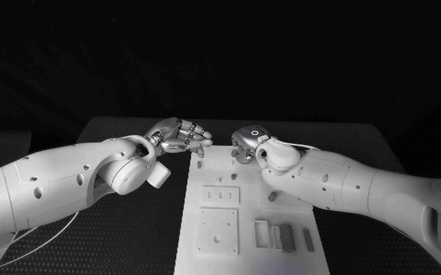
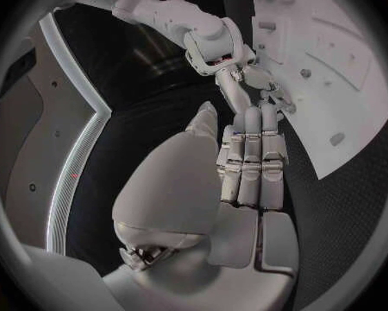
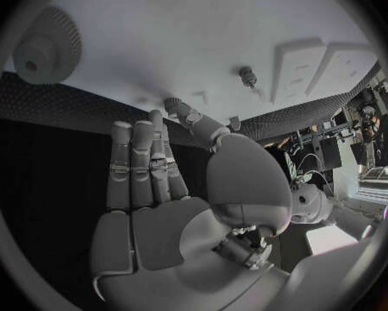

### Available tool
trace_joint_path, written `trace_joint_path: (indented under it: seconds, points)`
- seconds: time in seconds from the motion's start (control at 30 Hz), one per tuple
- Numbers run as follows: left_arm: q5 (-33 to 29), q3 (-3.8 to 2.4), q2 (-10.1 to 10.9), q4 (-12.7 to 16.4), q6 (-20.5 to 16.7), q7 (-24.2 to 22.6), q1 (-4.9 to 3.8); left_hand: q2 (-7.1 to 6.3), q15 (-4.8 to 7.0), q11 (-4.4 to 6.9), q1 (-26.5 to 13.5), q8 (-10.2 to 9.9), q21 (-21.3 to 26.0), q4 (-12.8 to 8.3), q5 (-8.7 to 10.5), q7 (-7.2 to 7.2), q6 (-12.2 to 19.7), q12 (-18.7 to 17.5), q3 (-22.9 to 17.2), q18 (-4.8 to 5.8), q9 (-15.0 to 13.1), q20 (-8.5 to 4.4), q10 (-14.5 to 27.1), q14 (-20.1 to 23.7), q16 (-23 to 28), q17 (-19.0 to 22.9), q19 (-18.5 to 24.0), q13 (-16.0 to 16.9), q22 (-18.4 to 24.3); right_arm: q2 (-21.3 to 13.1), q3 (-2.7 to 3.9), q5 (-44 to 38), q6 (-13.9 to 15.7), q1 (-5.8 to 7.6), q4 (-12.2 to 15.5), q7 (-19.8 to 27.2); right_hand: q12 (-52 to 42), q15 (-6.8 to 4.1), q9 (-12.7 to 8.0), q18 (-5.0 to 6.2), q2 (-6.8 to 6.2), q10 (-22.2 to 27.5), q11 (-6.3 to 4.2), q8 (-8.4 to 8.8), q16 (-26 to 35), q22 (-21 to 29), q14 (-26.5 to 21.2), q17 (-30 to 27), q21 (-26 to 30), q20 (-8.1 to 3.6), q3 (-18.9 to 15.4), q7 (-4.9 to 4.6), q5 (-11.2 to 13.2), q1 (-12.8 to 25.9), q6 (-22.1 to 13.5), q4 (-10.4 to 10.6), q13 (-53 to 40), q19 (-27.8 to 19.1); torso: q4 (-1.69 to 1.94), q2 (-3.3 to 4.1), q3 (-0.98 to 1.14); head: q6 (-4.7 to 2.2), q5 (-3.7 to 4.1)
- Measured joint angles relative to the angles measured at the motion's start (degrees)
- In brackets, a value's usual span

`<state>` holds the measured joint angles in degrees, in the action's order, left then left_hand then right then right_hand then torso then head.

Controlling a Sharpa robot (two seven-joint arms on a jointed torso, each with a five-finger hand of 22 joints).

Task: Assemble the parts on the task board

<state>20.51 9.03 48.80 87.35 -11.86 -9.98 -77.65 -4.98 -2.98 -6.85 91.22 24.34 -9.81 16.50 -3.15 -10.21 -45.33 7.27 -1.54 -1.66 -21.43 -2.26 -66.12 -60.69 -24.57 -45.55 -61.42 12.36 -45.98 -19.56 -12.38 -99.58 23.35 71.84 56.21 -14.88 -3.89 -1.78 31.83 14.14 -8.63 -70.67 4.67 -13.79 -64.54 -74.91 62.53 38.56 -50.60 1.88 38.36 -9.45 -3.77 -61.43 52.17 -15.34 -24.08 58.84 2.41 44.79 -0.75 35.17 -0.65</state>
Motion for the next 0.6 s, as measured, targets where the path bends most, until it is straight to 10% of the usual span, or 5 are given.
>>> trace_joint_path:
  seconds: [0.3, 0.6]
  points:
    - [0.00, 0.00, 0.01, 0.00, 0.00, 0.03, 0.00, 0.00, 0.00, 0.00, 0.00, 0.00, 0.00, 0.00, 0.00, 0.00, 0.00, 0.00, 0.00, 0.00, -0.05, 0.00, 0.00, 0.00, 0.00, -0.02, 0.00, 0.00, -0.05, -0.67, 0.00, 0.88, 0.13, 0.00, 0.67, 0.26, 0.15, 0.88, -1.11, -0.85, -1.19, 2.52, 0.68, 0.95, 0.11, -0.04, -0.49, -0.10, 0.35, 0.09, 0.40, -0.91, 0.00, 0.02, -2.12, 0.40, 1.84, -0.10, -0.03, 0.00, -0.01, -0.08, 0.02]
    - [-0.01, 0.00, 0.73, -0.13, 0.00, 0.04, -0.01, 0.00, 0.00, 0.00, 0.00, 0.00, 0.22, 0.00, 0.00, 0.00, 0.00, 0.00, 0.00, 0.03, -0.04, 0.00, 0.00, 0.00, 0.00, -0.05, 0.00, 0.05, -0.11, -8.03, 0.34, 2.12, 1.07, 2.07, 8.95, 0.70, 0.14, 0.91, -1.18, -0.89, -1.41, 2.70, 0.87, 0.95, 0.11, -0.04, -0.52, -0.09, 0.36, 0.10, 0.50, -0.81, 0.00, -0.21, -2.21, 0.54, 2.11, -0.11, -0.21, -0.06, 0.01, -0.61, -0.10]
